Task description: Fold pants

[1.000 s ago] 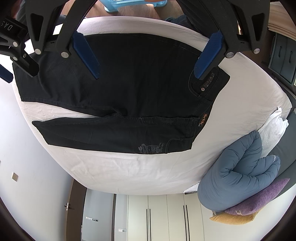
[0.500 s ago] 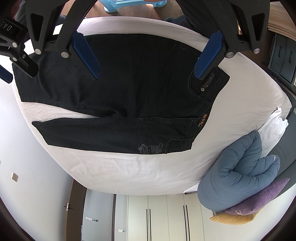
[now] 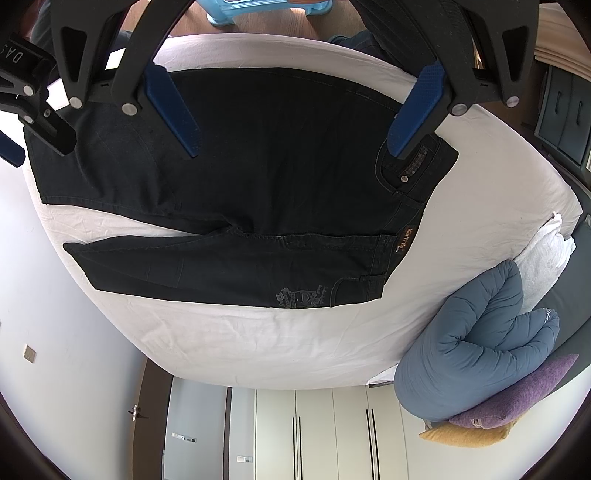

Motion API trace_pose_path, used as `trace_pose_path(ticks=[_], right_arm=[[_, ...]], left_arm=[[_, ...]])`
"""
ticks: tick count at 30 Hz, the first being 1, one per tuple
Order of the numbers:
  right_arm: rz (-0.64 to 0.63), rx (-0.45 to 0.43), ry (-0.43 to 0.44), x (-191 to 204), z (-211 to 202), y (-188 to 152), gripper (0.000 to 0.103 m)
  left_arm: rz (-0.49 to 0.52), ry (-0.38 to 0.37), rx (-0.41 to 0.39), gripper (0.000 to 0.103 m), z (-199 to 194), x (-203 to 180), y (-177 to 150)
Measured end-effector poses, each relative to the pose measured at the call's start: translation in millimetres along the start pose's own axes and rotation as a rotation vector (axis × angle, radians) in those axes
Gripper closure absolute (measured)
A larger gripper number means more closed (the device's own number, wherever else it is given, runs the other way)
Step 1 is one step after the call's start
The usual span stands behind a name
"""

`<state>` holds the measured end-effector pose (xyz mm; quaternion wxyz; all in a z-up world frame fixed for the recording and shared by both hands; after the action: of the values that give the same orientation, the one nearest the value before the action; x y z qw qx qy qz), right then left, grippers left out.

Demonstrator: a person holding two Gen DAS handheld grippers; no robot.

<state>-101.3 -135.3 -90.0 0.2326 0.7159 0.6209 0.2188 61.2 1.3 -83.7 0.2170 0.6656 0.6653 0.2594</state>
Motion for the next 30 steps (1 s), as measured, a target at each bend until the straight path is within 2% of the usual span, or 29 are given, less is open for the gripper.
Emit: trace_pose_path(ticks=[20,30], right_arm=[[0.0,0.005,0.001,1,2,-2,0.0],[0.001,0.008,0.001,1,4,-2,0.0]], left_arm=[[0.005,-0.004,0.006,0.0,7,7,-20],[0.01,-0.002,0.01,0.0,4,4,-16]])
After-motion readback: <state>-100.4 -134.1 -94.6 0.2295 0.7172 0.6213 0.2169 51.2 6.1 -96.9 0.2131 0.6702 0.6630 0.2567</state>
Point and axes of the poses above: each gripper's, at about its wrist camera, not at the fingertips, and z roughly the way its jaws point, x to its left, y to its top, the point moved 10 cm from there along z, roughly the way its jaws point, and after that the axes turned 3 degrees about y, right-handed, at the moved point
